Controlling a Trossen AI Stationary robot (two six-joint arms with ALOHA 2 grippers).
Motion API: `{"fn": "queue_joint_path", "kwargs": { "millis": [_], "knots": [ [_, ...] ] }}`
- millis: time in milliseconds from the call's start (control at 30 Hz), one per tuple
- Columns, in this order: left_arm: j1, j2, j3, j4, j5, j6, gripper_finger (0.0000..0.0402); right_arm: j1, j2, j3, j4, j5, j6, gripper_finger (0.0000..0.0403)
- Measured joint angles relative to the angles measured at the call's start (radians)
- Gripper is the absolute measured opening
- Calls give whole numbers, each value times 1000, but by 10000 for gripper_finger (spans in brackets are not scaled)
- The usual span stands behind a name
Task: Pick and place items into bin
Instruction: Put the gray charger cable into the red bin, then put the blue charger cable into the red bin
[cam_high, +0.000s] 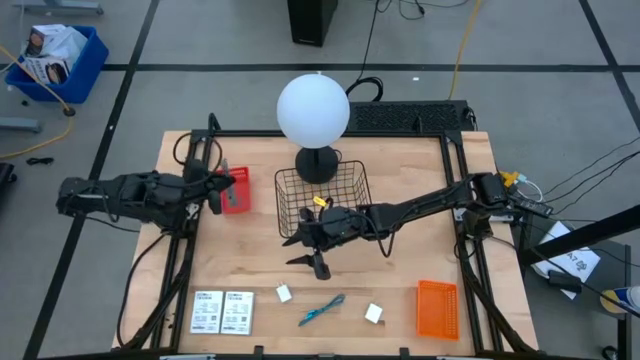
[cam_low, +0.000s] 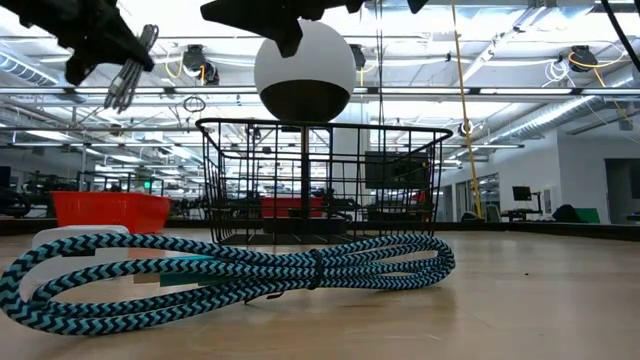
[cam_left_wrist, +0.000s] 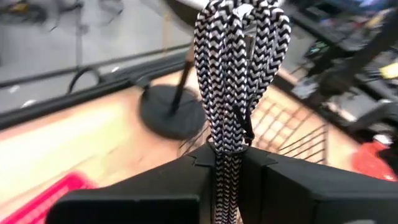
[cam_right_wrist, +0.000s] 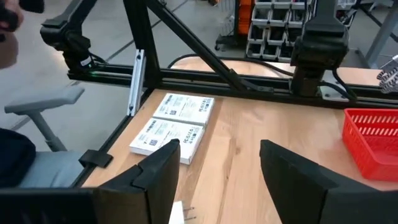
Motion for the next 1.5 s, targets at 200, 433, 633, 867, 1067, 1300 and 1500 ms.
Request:
{"fn": "queue_joint_path", "kwargs": {
  "millis": [200, 433, 633, 867, 1067, 1300, 1500],
  "knots": [
    [90, 28, 14, -154, 7, -93, 28, 0, 0, 0, 4, 0, 0, 206],
    [226, 106, 14, -217, 24, -122, 35, 0, 0, 0, 25, 0, 0, 204],
    [346, 239, 14, -212, 33, -118, 38, 0, 0, 0, 45, -2, 0, 205],
    [455, 413, 14, -161, 95, -76, 25, 1, 0, 0, 46, -2, 0, 200],
    [511, 541, 14, -130, 117, -53, 77, 2, 0, 0, 47, -2, 0, 198],
    [539, 633, 14, -106, 193, -16, 87, 3, 0, 0, 53, -3, 0, 196],
    [530, 647, 14, -103, 199, -1, 89, 6, 0, 0, 53, -2, 0, 196]
  ]
}}
